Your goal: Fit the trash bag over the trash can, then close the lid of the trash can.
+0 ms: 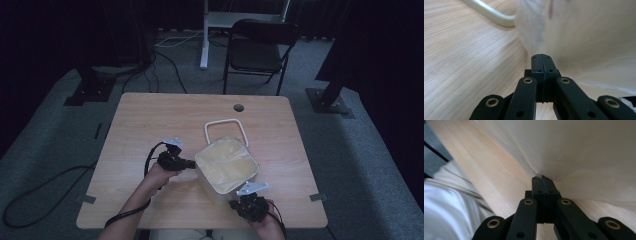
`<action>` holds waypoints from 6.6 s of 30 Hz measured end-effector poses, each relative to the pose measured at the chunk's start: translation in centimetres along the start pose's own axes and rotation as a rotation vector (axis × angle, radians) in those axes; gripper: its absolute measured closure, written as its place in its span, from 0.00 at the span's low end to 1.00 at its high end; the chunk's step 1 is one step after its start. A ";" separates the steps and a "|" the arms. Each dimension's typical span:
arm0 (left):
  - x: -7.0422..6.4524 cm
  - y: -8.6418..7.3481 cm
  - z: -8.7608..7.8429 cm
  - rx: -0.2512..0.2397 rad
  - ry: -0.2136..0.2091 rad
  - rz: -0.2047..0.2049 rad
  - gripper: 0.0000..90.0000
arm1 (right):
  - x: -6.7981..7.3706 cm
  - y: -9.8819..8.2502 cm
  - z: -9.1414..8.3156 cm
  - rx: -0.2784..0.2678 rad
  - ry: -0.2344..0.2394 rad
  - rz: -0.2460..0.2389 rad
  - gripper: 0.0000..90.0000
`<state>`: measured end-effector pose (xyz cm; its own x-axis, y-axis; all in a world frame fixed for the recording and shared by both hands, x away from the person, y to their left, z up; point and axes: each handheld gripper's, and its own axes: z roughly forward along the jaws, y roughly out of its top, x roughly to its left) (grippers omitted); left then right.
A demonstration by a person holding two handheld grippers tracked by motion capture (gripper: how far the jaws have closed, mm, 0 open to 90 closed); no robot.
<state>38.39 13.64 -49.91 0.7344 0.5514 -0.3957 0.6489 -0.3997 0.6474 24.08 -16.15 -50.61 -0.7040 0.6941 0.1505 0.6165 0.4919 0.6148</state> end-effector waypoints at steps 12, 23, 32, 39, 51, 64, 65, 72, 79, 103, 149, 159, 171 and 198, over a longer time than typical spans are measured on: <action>0.4 -0.5 0.4 -0.001 0.020 -0.020 1.00 | -3.0 -2.4 0.7 0.016 0.035 0.159 1.00; 0.5 -1.3 -2.0 -0.070 0.054 -0.008 0.79 | -2.3 -2.6 -4.5 -0.076 0.172 0.123 0.49; -1.2 -3.7 -4.2 -0.252 0.104 0.154 0.56 | -5.2 0.1 -10.5 -0.307 0.117 0.170 0.39; -1.7 -6.0 -5.5 -0.301 0.111 0.186 0.43 | -6.6 7.4 -11.6 -0.397 0.132 0.065 0.23; 0.1 -9.5 -7.0 -0.415 0.116 0.097 0.23 | -4.4 16.3 -5.0 -0.099 0.161 -0.078 0.21; 0.3 -9.6 -7.2 -0.430 0.150 0.085 0.23 | -3.1 18.3 2.9 0.278 0.051 -0.155 0.24; 0.2 -9.6 -7.2 -0.433 0.153 0.083 0.23 | -3.0 18.3 3.5 0.311 0.041 -0.170 0.23; 0.2 -9.7 -7.3 -0.431 0.157 0.086 0.23 | -3.0 17.3 5.3 0.415 0.033 -0.221 0.22; 0.4 -9.9 -7.7 -0.399 0.177 0.084 0.23 | -3.2 18.2 1.4 0.257 0.096 -0.189 0.24; 1.4 -12.8 -8.5 -0.294 0.286 0.055 0.13 | -9.0 16.1 -4.5 -0.095 0.203 -0.046 0.16; 0.9 -14.7 -9.2 -0.316 0.301 0.005 0.01 | -21.5 14.3 5.2 -0.123 -0.164 0.327 0.24; 0.9 -14.8 -9.3 -0.315 0.300 -0.001 0.01 | -20.9 13.8 7.8 -0.058 -0.249 0.315 0.32; 1.0 -14.9 -9.2 -0.303 0.302 0.007 0.01 | -20.9 13.0 8.9 -0.025 -0.317 0.310 0.52; 1.1 -14.2 -8.4 -0.271 0.305 0.038 0.01 | -22.1 12.0 6.2 -0.017 -0.390 0.356 0.91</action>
<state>28.27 26.09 -54.07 0.6380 0.7479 -0.1831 0.5165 -0.2393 0.8222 49.20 -22.32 -51.38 -0.2660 0.9624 0.0551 0.7858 0.1834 0.5907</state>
